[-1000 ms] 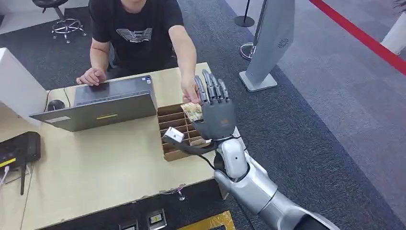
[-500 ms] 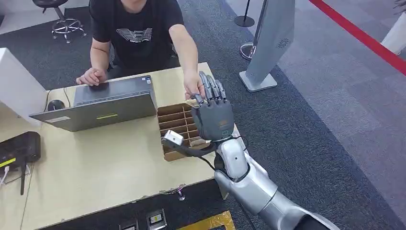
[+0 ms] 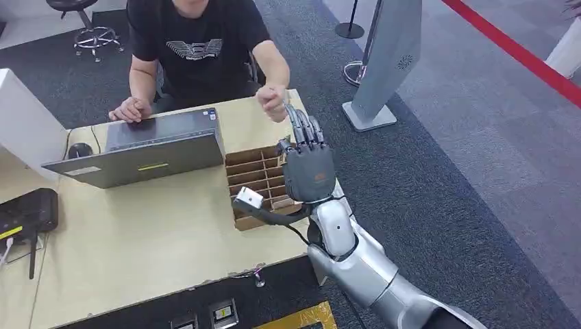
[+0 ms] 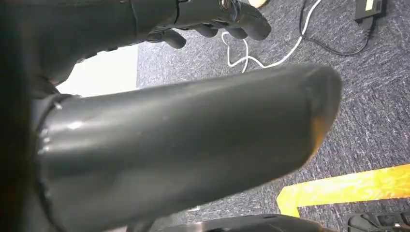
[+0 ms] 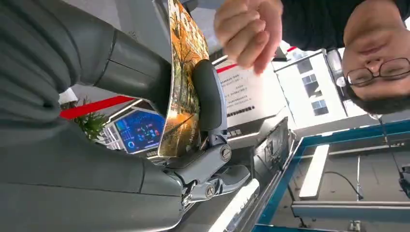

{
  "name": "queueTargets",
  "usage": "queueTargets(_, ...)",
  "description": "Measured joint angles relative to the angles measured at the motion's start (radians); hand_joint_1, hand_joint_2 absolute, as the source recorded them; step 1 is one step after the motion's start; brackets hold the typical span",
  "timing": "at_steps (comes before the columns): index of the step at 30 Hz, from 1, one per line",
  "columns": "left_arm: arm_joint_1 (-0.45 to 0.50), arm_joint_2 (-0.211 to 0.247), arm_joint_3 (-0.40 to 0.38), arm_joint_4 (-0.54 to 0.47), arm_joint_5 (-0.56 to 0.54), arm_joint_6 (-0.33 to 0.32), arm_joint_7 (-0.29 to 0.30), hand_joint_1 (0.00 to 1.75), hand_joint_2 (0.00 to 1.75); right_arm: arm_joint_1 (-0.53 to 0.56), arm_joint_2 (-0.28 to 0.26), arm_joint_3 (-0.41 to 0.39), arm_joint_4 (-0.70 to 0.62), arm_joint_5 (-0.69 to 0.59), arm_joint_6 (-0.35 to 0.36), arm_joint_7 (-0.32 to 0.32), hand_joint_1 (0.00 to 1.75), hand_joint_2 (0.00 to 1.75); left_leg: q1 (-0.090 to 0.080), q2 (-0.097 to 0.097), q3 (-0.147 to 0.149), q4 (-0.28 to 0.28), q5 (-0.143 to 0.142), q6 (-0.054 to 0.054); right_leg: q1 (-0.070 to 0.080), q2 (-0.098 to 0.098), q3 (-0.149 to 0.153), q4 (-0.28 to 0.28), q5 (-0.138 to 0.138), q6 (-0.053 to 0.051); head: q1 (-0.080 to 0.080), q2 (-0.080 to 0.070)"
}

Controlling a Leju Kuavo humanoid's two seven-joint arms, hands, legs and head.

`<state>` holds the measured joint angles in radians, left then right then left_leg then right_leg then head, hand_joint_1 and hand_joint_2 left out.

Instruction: Pass the card to the sensor for recognition and then transmit it.

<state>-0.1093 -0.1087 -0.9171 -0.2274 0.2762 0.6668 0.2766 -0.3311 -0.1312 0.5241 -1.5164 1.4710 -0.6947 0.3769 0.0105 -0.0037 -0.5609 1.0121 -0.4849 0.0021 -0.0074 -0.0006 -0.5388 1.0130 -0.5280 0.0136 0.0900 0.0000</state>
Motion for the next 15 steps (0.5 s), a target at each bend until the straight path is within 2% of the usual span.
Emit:
queueTargets(9, 0.0, 0.0, 0.0, 0.0, 0.008, 0.003, 0.0, 0.0, 0.0, 0.003, -0.001, 0.0, 0.0, 0.009, 0.0, 0.014, 1.75, 1.75, 0.0, 0.0, 0.0, 0.0, 0.0, 0.0, 0.0, 0.0, 0.0, 0.0, 0.0, 0.0, 0.0, 0.0)
queueTargets(11, 0.0, 0.0, 0.0, 0.0, 0.022, 0.011, 0.0, 0.0, 0.0, 0.009, -0.009, 0.0, 0.0, 0.024, 0.0, 0.063, 1.75, 1.75, 0.0, 0.0, 0.0, 0.0, 0.0, 0.0, 0.0, 0.0, 0.0, 0.0, 0.0, 0.0, 0.0, 0.0)
queueTargets(13, 0.0, 0.0, 0.0, 0.0, 0.023, 0.012, 0.0, 0.0, 0.0, 0.009, -0.01, 0.0, 0.0, 0.024, 0.0, 0.065, 1.75, 1.75, 0.0, 0.0, 0.0, 0.0, 0.0, 0.0, 0.0, 0.0, 0.0, 0.0, 0.0, 0.0, 0.0, 0.0)
queueTargets(15, 0.003, -0.001, 0.0, 0.0, 0.048, 0.025, -0.007, 0.0, 0.0, 0.032, -0.036, -0.01, 0.0, 0.011, 0.0, 0.123, 1.75, 1.75, 0.0, 0.0, 0.0, 0.0, 0.0, 0.0, 0.0, 0.0, 0.0, 0.0, 0.0, 0.0, 0.0, 0.0)
